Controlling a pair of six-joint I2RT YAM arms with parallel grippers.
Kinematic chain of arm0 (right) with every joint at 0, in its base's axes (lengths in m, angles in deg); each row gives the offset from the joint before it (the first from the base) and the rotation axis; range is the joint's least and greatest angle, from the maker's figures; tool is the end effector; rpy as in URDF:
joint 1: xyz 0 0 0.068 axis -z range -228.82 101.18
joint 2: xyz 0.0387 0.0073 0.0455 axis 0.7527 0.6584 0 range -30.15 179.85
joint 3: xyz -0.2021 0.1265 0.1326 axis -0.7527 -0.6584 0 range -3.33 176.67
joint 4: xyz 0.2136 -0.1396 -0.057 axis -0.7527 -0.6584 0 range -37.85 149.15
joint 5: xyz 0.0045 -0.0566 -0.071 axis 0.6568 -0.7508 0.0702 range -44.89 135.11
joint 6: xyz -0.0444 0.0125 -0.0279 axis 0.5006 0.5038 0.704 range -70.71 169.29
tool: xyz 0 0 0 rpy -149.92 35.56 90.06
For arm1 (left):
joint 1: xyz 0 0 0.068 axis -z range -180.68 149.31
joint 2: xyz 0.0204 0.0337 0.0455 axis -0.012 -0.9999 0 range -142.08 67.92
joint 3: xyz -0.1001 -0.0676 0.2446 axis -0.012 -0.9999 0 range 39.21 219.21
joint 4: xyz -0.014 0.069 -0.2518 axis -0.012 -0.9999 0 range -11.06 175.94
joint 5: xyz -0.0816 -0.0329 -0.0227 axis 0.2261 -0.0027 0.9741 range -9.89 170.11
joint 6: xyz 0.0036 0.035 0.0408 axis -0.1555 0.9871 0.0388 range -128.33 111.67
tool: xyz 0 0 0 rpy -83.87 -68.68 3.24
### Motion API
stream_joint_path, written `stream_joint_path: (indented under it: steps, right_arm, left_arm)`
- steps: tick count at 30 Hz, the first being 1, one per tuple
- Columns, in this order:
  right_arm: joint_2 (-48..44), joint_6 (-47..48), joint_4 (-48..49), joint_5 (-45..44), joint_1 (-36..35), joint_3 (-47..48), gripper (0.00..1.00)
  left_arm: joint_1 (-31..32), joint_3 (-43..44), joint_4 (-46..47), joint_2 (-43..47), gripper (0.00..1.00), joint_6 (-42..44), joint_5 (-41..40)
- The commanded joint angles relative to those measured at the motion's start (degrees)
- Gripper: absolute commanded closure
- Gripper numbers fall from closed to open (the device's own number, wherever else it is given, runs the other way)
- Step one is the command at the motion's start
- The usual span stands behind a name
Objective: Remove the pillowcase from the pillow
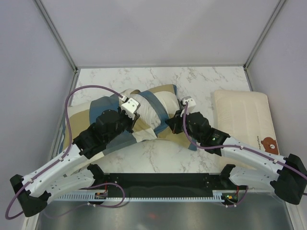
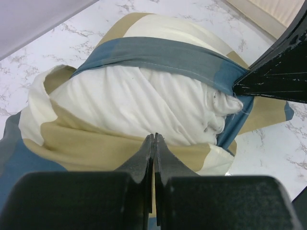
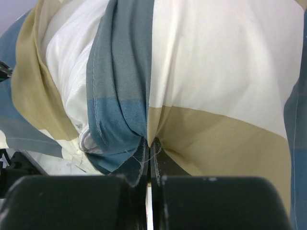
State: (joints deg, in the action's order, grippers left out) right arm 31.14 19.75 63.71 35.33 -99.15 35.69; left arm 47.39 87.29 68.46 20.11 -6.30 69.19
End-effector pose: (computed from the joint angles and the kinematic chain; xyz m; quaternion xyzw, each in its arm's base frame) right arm 0.1620 0.1860 0.2745 -0.0957 0.8005 0.3244 0.4948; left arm 0.1330 -0.1379 0.3380 0.2882 0.7498 -0.1605 0.5736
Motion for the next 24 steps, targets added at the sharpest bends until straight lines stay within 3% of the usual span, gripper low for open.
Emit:
stream_joint_path:
  steps: [1, 7, 8, 9, 12, 15, 24]
  right_arm:
    - [-2.32, 1.5, -1.13, -5.43, 0.4, 2.37, 1.0]
    - [0.66, 1.68, 2.02, 0.72, 0.49, 2.28, 1.0]
    - [1.01, 1.42, 2.82, 1.6, 0.4, 2.02, 1.0]
    - [1.28, 0.98, 3.61, 2.91, 0.49, 1.76, 1.0]
    - [1.63, 0.01, 6.16, 5.12, 0.49, 1.14, 1.0]
    - [1.81, -0.17, 7.13, 6.35, 0.49, 1.05, 1.0]
    - [1.37, -0.61, 8.98, 9.34, 0.4, 1.05, 1.0]
  left_arm:
    - [-0.09, 0.35, 0.77, -0.35, 0.98, 1.41, -2.45]
    - [0.09, 1.32, 5.08, -3.42, 0.98, -1.49, 9.5]
    - [0.35, 2.19, 5.08, -5.08, 0.93, -1.84, 9.51]
    - [0.53, 2.55, 5.17, -5.88, 0.76, -3.15, 9.16]
    - [1.41, 2.55, 5.26, -6.85, 0.42, -3.52, 7.32]
    - [1.85, 2.37, 5.7, -7.03, 0.29, -2.9, 3.98]
    - [2.02, 4.66, 3.77, -13.71, 0.21, 3.6, -2.09]
